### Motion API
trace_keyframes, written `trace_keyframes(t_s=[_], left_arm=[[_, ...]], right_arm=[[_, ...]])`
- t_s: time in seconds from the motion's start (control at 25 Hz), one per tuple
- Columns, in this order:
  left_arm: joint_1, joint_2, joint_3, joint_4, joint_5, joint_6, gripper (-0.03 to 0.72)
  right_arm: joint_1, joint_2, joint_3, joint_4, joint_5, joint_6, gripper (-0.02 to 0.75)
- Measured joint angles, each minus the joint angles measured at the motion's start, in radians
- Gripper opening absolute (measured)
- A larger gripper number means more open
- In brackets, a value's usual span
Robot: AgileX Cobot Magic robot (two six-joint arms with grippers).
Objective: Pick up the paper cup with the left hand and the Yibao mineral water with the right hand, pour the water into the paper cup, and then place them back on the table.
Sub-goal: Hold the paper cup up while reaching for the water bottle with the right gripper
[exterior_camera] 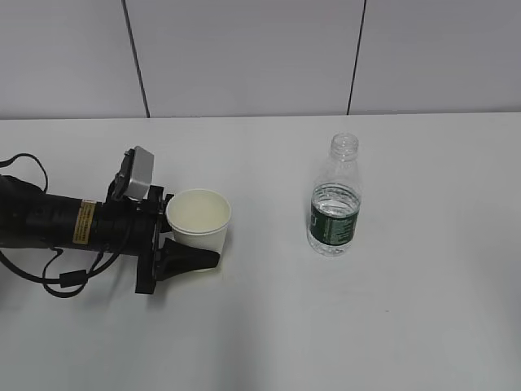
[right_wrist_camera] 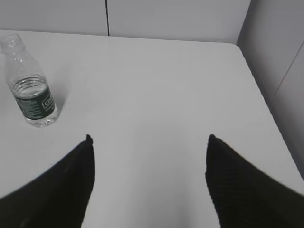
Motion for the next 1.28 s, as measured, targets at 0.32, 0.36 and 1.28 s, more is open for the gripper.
trace_keyframes(t_s=[0.32,0.36,1.28], left_arm=[[0.0,0.0,0.0,0.001,0.0,0.0,0.434],[0.0,0.0,0.0,0.001,0.0,0.0,0.433],[0.0,0.0,0.0,0.001,0.0,0.0,0.434]], right_arm=[[0.0,0.154,0.033,0.012,-0.227,-0.004,0.568],[0.0,0.17,0.033,0.012,-0.25,-0.015,0.568],[0.0,0.487,0.293,0.049,-0.814,-0.046,0.568]])
